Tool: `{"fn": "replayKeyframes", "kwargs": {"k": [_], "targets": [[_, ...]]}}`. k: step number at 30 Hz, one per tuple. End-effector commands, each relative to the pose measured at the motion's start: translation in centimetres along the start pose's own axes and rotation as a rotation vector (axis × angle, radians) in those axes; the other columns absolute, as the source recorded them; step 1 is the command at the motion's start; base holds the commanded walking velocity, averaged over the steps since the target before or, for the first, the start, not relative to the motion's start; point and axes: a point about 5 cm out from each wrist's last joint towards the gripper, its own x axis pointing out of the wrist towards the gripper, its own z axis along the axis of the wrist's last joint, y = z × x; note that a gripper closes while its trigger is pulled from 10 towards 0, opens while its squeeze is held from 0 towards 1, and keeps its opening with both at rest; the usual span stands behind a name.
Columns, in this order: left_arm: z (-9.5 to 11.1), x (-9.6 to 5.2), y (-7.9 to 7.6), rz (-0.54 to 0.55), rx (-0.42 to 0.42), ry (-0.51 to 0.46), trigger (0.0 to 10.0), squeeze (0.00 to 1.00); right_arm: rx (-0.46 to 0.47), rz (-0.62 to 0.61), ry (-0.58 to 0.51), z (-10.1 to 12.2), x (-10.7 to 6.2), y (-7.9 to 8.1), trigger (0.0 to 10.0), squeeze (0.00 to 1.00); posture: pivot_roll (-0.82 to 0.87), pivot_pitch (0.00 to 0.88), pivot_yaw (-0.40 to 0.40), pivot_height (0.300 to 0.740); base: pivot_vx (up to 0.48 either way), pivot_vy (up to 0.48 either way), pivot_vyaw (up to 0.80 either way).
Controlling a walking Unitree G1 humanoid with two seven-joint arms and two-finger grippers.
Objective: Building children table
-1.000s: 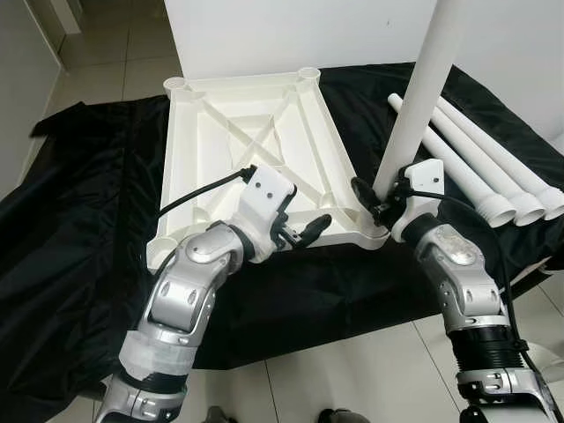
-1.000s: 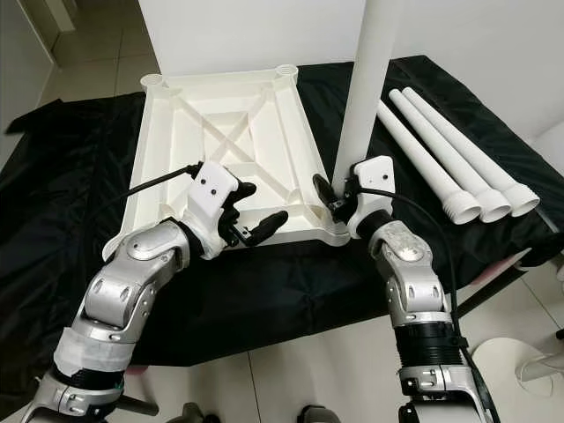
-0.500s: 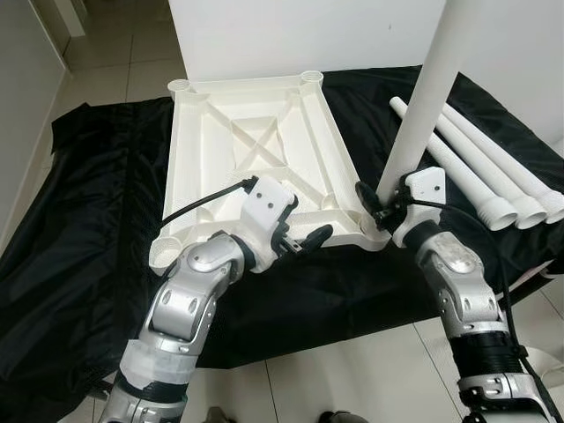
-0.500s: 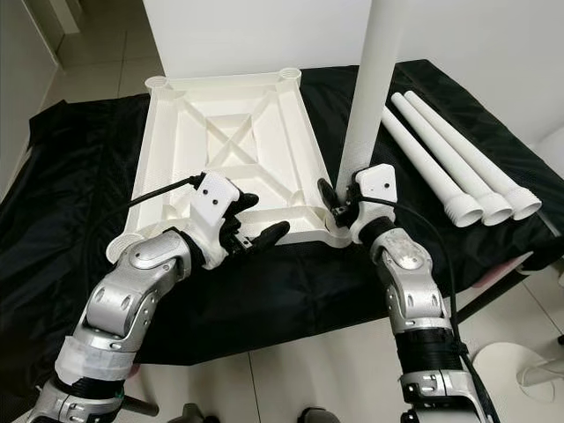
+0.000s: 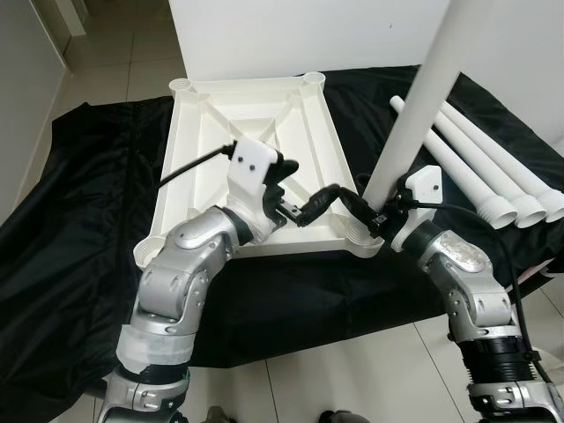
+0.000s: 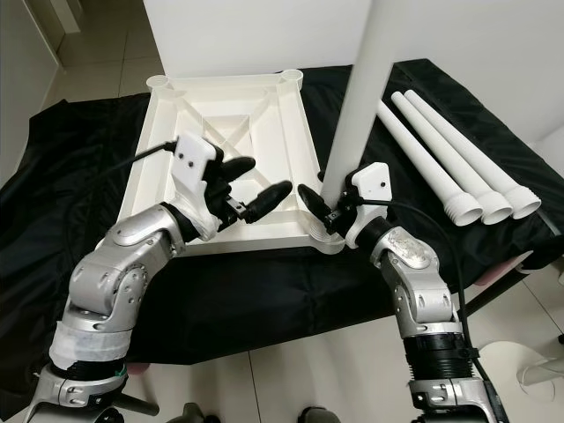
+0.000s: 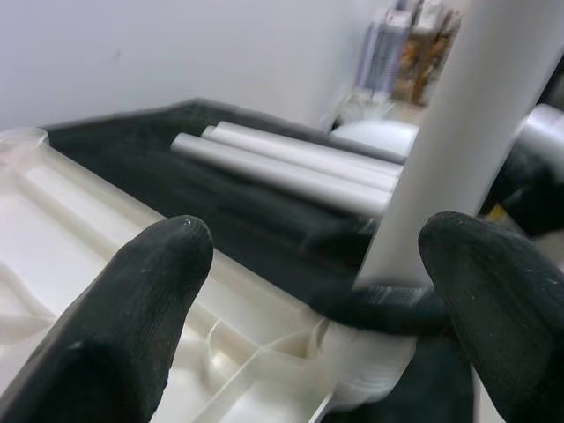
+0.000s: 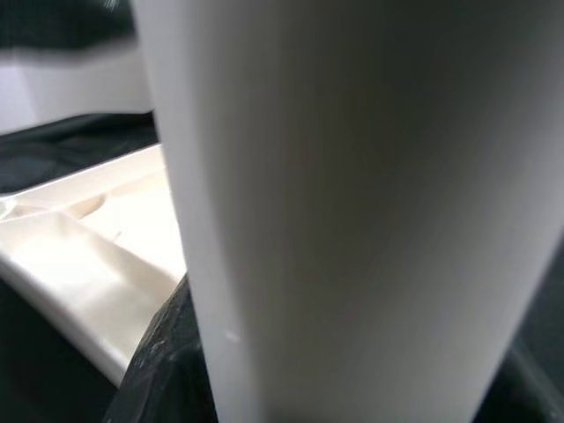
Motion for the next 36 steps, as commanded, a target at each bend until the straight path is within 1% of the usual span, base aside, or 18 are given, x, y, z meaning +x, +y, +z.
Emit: {"fn": "replayKeyframes", "kwargs": {"k": [1,4,5,6,7,10,14,18,21,24,25,27,30,34,35,36], "targets": [[1.9,0.2,-1.4,-0.153,0.026,-0.069,10.0,0.00,-0.004,0.090,-0.014,1.1,0.5,0.6,10.0,0.00,-0.08,0.056,0.038,0.740,0.000,0.000,0.00],[3.0,0.5,-1.9,-0.207,0.051,-0.109,10.0,0.00,-0.033,0.151,-0.002,1.6,0.7,0.8,10.0,0.00,-0.09,0.054,0.037,0.740,0.000,0.000,0.00],[3.0,0.5,-1.9,-0.207,0.051,-0.109,10.0,0.00,-0.033,0.151,-0.002,1.6,0.7,0.8,10.0,0.00,-0.09,0.054,0.037,0.740,0.000,0.000,0.00],[3.8,0.6,-2.1,-0.238,0.090,-0.132,10.0,0.00,-0.034,0.170,-0.002,2.0,1.1,0.8,10.0,0.00,-0.09,0.051,0.036,0.740,0.000,0.000,0.00],[3.8,0.6,-2.1,-0.238,0.090,-0.132,10.0,0.00,-0.034,0.170,-0.002,2.0,1.1,0.8,10.0,0.00,-0.09,0.051,0.036,0.740,0.000,0.000,0.00],[4.9,0.7,-2.6,-0.284,0.158,-0.157,10.0,0.00,-0.014,0.163,-0.010,2.8,2.1,0.7,10.0,0.00,-0.08,0.053,0.036,0.740,0.000,0.000,0.00],[5.0,0.7,-2.6,-0.287,0.159,-0.159,10.0,0.00,-0.012,0.164,-0.007,2.9,2.1,0.7,10.0,0.00,-0.08,0.053,0.036,0.740,0.000,0.000,0.00],[5.4,1.1,-2.3,-0.277,0.172,-0.143,10.0,0.00,-0.031,0.258,0.029,3.1,3.1,1.9,10.0,0.00,-0.08,0.050,0.040,0.740,0.000,0.000,0.00],[5.5,1.2,-2.2,-0.277,0.174,-0.142,10.0,0.00,-0.035,0.273,0.036,3.0,3.2,2.0,10.0,0.00,-0.08,0.050,0.040,0.740,0.000,0.000,0.00],[6.1,1.5,-2.1,-0.294,0.175,-0.155,10.0,0.00,-0.076,0.334,0.082,2.6,3.9,2.9,10.0,0.00,-0.08,0.049,0.040,0.740,0.000,0.000,0.00],[6.1,1.5,-2.1,-0.294,0.175,-0.155,10.0,0.00,-0.076,0.334,0.082,2.6,3.9,2.9,10.0,0.00,-0.08,0.049,0.040,0.740,0.000,0.000,0.00],[6.2,1.8,-1.8,-0.284,0.188,-0.151,10.0,0.00,-0.107,0.370,0.109,2.3,4.1,3.3,10.0,0.00,-0.07,0.051,0.040,0.740,0.000,0.000,0.00],[6.3,2.0,-1.7,-0.275,0.166,-0.141,10.0,0.00,-0.116,0.389,0.125,2.1,4.2,3.7,10.0,0.00,-0.07,0.051,0.040,0.740,0.000,0.000,0.00],[6.3,2.0,-1.8,-0.276,0.172,-0.143,10.0,0.00,-0.117,0.393,0.128,2.1,4.2,3.7,10.0,0.00,-0.07,0.051,0.041,0.740,0.000,0.000,0.00],[6.2,2.0,-1.7,-0.274,0.161,-0.136,10.0,0.00,-0.124,0.390,0.125,2.0,4.2,3.7,10.0,0.00,-0.07,0.050,0.042,0.740,0.000,0.000,0.00],[6.1,2.0,-1.7,-0.270,0.150,-0.125,8.7,0.00,-0.128,0.386,0.124,2.0,4.2,3.7,10.0,0.00,-0.07,0.050,0.042,0.740,0.000,0.000,0.00]]}}
